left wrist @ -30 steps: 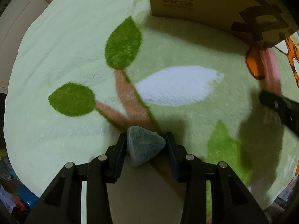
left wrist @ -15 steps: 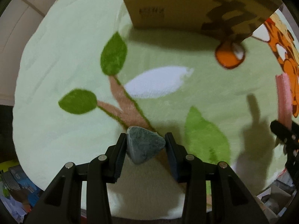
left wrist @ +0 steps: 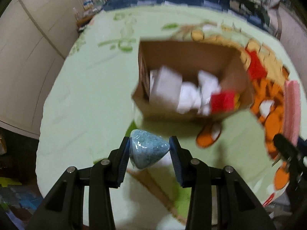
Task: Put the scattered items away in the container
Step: 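Carry the blue stone and pink roller with both tools over the cardboard box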
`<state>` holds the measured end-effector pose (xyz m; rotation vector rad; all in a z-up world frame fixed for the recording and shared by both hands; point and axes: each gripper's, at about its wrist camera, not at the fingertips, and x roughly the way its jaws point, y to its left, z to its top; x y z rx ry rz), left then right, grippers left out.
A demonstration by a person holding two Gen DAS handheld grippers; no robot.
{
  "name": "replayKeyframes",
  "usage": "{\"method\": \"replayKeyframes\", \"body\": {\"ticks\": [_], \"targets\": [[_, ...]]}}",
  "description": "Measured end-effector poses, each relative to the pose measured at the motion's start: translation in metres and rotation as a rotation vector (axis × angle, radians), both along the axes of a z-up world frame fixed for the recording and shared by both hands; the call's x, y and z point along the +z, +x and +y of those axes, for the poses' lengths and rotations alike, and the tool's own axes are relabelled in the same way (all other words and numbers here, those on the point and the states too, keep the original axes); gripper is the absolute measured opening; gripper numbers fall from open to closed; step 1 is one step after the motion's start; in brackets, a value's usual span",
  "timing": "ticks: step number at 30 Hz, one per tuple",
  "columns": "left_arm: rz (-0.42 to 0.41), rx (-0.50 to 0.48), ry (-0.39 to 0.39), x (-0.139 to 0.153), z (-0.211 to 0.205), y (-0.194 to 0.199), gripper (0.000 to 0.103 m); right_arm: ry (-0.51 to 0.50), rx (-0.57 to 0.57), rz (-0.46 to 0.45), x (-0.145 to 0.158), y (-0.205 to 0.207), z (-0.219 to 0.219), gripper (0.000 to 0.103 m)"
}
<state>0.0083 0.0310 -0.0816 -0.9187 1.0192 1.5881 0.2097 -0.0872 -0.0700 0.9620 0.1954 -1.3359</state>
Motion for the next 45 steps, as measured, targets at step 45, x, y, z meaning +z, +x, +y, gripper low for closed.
{"method": "replayKeyframes", "body": {"ticks": [45], "targets": [[0.002,-0.046,-0.03,0.043,0.085,0.0,0.042,-0.087,-0.006,-0.065,0.056,-0.029,-0.053,0.024]]}}
